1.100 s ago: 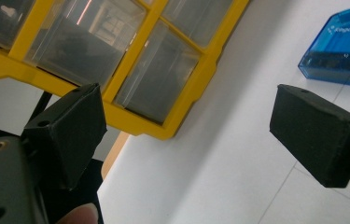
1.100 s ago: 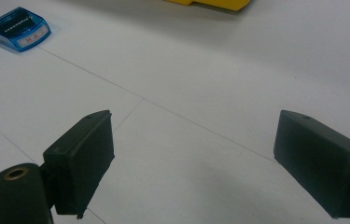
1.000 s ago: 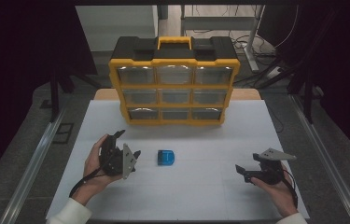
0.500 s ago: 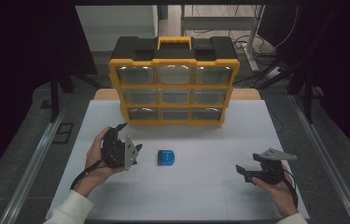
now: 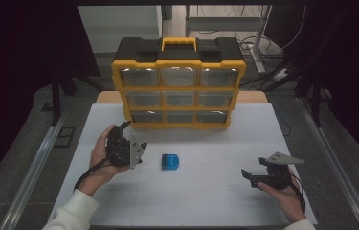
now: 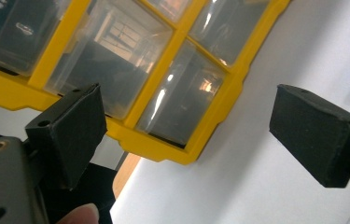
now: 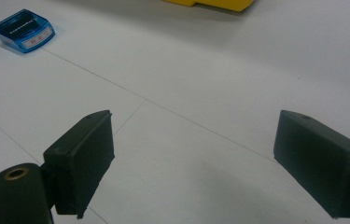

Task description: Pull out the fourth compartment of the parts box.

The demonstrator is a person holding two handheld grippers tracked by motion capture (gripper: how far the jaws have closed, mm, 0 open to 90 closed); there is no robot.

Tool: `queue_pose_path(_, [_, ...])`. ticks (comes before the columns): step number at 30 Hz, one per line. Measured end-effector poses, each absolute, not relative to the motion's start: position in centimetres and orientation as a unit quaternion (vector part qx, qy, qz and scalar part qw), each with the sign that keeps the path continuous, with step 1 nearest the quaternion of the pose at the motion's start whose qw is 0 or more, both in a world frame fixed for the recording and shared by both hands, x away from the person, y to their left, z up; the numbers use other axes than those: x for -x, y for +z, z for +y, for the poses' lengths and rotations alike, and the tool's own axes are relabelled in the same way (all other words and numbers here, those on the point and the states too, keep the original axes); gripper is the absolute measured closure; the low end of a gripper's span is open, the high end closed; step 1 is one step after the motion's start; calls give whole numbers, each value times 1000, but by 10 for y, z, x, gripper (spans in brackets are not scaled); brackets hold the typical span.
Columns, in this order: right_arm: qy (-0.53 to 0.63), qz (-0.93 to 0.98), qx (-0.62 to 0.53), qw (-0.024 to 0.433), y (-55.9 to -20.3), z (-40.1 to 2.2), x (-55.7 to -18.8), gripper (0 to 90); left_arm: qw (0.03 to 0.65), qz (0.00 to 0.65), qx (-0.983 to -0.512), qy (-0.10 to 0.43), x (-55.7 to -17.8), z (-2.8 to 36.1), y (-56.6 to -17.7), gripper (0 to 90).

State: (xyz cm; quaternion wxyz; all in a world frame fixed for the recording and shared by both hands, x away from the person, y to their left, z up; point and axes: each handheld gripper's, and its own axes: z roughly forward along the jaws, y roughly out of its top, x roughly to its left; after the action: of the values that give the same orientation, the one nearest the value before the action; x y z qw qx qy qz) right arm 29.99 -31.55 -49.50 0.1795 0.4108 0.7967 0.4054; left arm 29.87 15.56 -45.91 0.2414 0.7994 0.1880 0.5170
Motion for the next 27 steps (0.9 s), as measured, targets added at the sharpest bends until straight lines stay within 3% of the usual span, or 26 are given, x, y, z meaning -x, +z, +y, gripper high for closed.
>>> queue_pose_path(27, [398, 800, -410, 183, -496, -314, -301, 125, 232, 188, -788, 539, -322, 155, -444, 113])
